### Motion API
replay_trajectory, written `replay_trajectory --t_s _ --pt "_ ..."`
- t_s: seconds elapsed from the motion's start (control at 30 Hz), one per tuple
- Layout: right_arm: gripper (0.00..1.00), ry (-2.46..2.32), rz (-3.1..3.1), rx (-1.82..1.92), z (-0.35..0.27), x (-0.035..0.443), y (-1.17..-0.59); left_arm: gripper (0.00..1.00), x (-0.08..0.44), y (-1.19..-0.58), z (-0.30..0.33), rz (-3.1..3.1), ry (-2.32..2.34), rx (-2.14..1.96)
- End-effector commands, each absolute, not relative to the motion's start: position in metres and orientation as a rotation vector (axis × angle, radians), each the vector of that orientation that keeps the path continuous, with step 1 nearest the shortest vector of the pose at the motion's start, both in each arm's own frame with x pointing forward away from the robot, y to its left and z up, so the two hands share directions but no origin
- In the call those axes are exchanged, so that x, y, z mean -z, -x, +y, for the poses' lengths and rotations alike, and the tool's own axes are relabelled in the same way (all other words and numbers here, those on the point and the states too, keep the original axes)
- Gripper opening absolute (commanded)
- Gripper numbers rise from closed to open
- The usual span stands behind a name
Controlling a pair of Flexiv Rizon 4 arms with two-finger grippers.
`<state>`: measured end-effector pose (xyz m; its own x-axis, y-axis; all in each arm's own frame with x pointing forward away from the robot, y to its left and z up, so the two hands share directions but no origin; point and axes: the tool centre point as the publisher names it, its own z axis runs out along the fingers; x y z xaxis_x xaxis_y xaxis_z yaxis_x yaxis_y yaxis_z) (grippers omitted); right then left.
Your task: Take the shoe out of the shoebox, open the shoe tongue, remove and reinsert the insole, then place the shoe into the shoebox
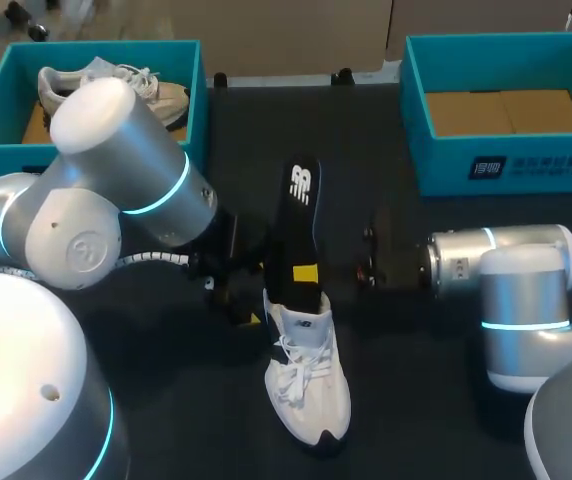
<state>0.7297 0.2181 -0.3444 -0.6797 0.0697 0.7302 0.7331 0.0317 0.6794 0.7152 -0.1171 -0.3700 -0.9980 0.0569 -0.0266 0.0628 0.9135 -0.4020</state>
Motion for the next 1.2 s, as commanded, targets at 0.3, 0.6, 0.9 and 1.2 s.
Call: replay_trajectory --t_s 0.3,0.6,0.9,1.2 --pt "0.00 0.845 -1.784 1.682 0.217 0.357 -0.704 1.00 0.371 -0.714 -0.117 3.056 -0.096 0.646" --pt "0.00 0.847 -1.771 1.681 0.218 0.359 -0.700 1.00 0.371 -0.714 -0.117 3.056 -0.096 0.646" --pt "0.16 0.815 -1.789 1.684 0.221 0.350 -0.707 1.00 0.371 -0.714 -0.117 3.056 -0.096 0.646" --pt "0.26 0.785 -1.819 1.682 0.224 0.341 -0.708 1.00 0.371 -0.714 -0.117 3.056 -0.096 0.646"
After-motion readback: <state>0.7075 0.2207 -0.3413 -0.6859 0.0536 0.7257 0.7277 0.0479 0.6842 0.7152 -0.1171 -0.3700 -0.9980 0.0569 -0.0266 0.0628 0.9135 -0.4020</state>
